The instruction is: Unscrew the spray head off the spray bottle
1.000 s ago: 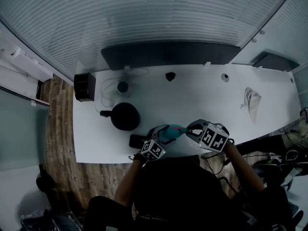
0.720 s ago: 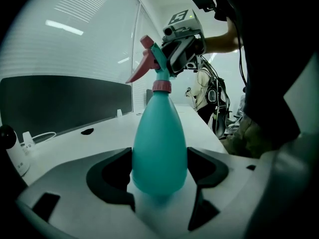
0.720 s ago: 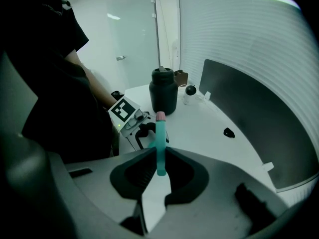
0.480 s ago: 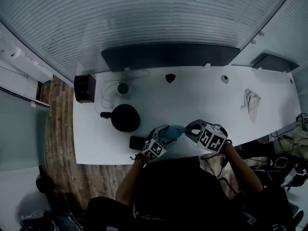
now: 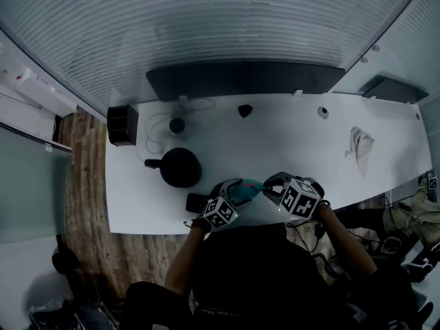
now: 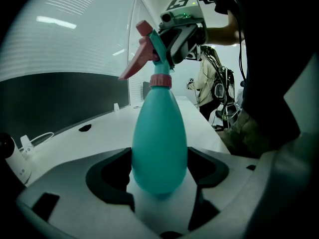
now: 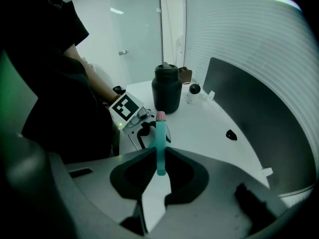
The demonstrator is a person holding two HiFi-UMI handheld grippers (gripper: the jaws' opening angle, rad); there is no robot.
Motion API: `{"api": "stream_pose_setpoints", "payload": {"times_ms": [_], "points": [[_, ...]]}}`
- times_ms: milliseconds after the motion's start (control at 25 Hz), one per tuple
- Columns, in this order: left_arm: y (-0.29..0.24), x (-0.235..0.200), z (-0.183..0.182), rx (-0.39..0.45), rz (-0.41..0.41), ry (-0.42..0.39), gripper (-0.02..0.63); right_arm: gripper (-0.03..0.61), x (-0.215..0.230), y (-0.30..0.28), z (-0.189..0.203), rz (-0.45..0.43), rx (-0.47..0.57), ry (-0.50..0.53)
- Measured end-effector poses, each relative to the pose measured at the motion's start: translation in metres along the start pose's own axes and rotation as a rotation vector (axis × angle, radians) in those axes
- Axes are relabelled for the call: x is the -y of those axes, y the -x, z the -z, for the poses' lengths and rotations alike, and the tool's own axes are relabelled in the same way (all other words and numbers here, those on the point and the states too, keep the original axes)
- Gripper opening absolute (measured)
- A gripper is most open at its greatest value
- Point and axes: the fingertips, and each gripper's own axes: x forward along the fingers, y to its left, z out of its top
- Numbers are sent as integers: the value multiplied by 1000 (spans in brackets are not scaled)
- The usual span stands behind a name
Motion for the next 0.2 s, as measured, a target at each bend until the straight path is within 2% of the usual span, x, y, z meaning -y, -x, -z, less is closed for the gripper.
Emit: {"api": "stream_pose_setpoints", "payload": {"times_ms": [200], "points": [[0, 0, 5, -22, -3, -19, 353, 55, -4, -4, -6, -11, -14, 18]]}}
